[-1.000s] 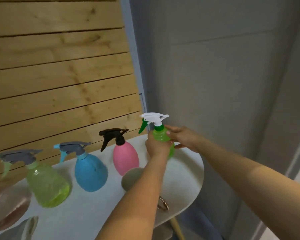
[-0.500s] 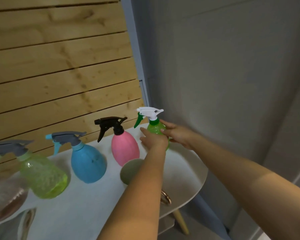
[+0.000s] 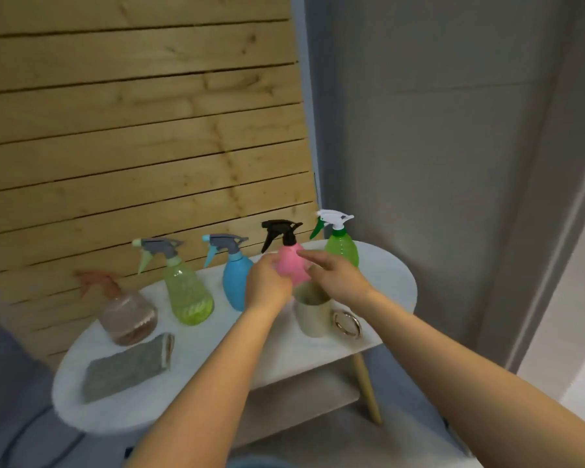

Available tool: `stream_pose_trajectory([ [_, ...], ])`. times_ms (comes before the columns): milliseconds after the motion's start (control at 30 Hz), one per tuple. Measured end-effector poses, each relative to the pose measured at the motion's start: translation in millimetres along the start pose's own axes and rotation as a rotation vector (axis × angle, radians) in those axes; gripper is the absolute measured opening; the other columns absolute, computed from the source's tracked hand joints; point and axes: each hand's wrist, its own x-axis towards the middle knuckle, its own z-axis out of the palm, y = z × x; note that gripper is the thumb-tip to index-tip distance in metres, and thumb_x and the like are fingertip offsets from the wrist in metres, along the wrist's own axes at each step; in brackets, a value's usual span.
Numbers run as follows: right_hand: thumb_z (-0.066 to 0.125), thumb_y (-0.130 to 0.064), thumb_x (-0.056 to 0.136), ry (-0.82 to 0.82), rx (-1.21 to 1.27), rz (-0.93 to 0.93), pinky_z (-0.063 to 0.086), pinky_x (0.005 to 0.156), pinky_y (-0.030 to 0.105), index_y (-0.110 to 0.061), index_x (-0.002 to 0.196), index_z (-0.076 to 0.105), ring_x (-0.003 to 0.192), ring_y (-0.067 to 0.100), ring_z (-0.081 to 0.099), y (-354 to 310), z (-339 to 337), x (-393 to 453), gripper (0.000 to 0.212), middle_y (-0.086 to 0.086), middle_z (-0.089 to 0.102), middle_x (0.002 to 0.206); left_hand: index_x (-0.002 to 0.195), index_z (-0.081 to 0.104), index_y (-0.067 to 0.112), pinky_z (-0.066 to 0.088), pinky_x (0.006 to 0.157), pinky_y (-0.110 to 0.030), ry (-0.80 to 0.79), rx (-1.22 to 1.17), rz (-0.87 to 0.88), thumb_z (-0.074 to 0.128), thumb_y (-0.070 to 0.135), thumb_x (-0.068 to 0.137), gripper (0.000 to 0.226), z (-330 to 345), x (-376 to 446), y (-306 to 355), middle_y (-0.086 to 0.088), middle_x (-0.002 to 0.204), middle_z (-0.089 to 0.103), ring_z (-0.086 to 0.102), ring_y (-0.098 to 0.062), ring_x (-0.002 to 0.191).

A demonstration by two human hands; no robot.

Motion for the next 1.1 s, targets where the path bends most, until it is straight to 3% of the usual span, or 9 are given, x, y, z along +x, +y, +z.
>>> stream_pose_trajectory([
  [133, 0.048, -0.021, 0.097, -0.156, 0.028, -0.048, 0.032, 0.096, 0.017, -0.025, 0.132, 0.054, 0.129, 0.014, 0.044, -24, 75, -24, 0.035, -0.001, 0.049, 0.139, 0.129, 0.055, 0.018, 0.038, 0.104, -0.035, 0.057, 0.16, -0.09, 0.056, 0.022, 0.091, 0.038, -56, -24, -74, -0.007, 0.133, 0.055, 0.052, -0.026, 0.121],
  [367, 0.033, -0.025, 0.102, -0.433, -0.175, -0.151, 0.023, 0.106, 0.02, -0.02, 0.137, 0.048, 0.136, 0.017, 0.036, -28, 203, -36, 0.038, 0.0, 0.041, 0.147, 0.13, 0.052, 0.018, 0.041, 0.098, -0.037, 0.068, 0.481, -0.203, 0.037, 0.026, 0.095, 0.039, -128, -53, -207, -0.01, 0.131, 0.056, 0.051, -0.03, 0.119],
  [433, 0.032, -0.022, 0.103, -0.487, -0.259, -0.23, 0.019, 0.109, 0.02, -0.018, 0.14, 0.044, 0.139, 0.018, 0.03, -25, 229, -28, 0.039, 0.002, 0.034, 0.151, 0.137, 0.046, 0.019, 0.035, 0.105, -0.036, 0.038, 0.526, -0.187, 0.038, 0.027, 0.098, 0.041, -139, -51, -232, -0.009, 0.141, 0.047, 0.042, -0.027, 0.13],
  [567, 0.037, -0.018, 0.101, -0.521, -0.481, -0.418, 0.008, 0.113, 0.021, -0.012, 0.143, 0.037, 0.143, 0.022, 0.02, -19, 274, -3, 0.043, 0.009, 0.024, 0.154, 0.151, 0.017, 0.025, -0.006, 0.115, -0.046, -0.074, 0.654, -0.076, 0.033, 0.046, 0.098, 0.059, -156, -31, -265, -0.003, 0.16, 0.001, -0.004, -0.023, 0.147],
  [733, 0.033, -0.028, 0.101, -0.571, -0.688, -0.484, -0.001, 0.115, 0.026, -0.011, 0.15, 0.016, 0.146, 0.024, 0.003, -12, 308, 34, 0.054, 0.012, 0.007, 0.158, 0.152, 0.005, 0.021, -0.002, 0.117, -0.039, -0.24, 0.695, 0.007, 0.029, 0.041, 0.101, 0.06, -174, 2, -307, -0.003, 0.16, -0.001, -0.006, -0.019, 0.147],
  [800, 0.022, -0.04, 0.098, -0.577, -0.747, -0.523, 0.003, 0.117, 0.031, -0.007, 0.148, 0.021, 0.144, 0.028, 0.012, -8, 318, 38, 0.06, 0.015, 0.019, 0.155, 0.152, 0.006, 0.02, 0.002, 0.117, -0.033, -0.243, 0.679, 0.055, 0.031, 0.036, 0.102, 0.058, -173, 4, -318, -0.003, 0.16, 0.001, -0.004, -0.019, 0.147],
  [867, 0.013, -0.046, 0.087, -0.558, -0.789, -0.597, 0.023, 0.114, 0.037, -0.005, 0.141, 0.039, 0.133, 0.035, 0.034, -7, 314, 34, 0.072, 0.018, 0.042, 0.142, 0.151, 0.01, 0.022, 0.005, 0.117, -0.031, -0.217, 0.67, 0.119, 0.031, 0.039, 0.101, 0.058, -174, -7, -323, -0.002, 0.16, 0.005, -0.001, -0.018, 0.147],
  [967, 0.034, -0.035, 0.085, -0.474, -0.744, -0.79, 0.054, 0.082, 0.036, -0.01, 0.116, 0.065, 0.093, 0.033, 0.063, 4, 294, 12, 0.05, 0.012, 0.066, 0.107, 0.149, 0.021, 0.025, 0.013, 0.119, -0.036, -0.21, 0.607, 0.231, 0.015, 0.056, 0.085, 0.072, -172, -42, -329, 0.001, 0.158, 0.015, 0.008, -0.017, 0.146],
  [1100, 0.04, -0.041, 0.081, -0.401, -0.76, -0.895, 0.054, 0.072, 0.026, -0.019, 0.105, 0.071, 0.085, 0.022, 0.064, 10, 272, -25, 0.045, 0.001, 0.069, 0.099, 0.147, 0.031, 0.027, 0.013, 0.111, -0.037, -0.12, 0.689, 0.396, 0.017, 0.057, 0.093, 0.063, -163, -82, -330, 0.004, 0.153, 0.023, 0.012, -0.012, 0.142],
])
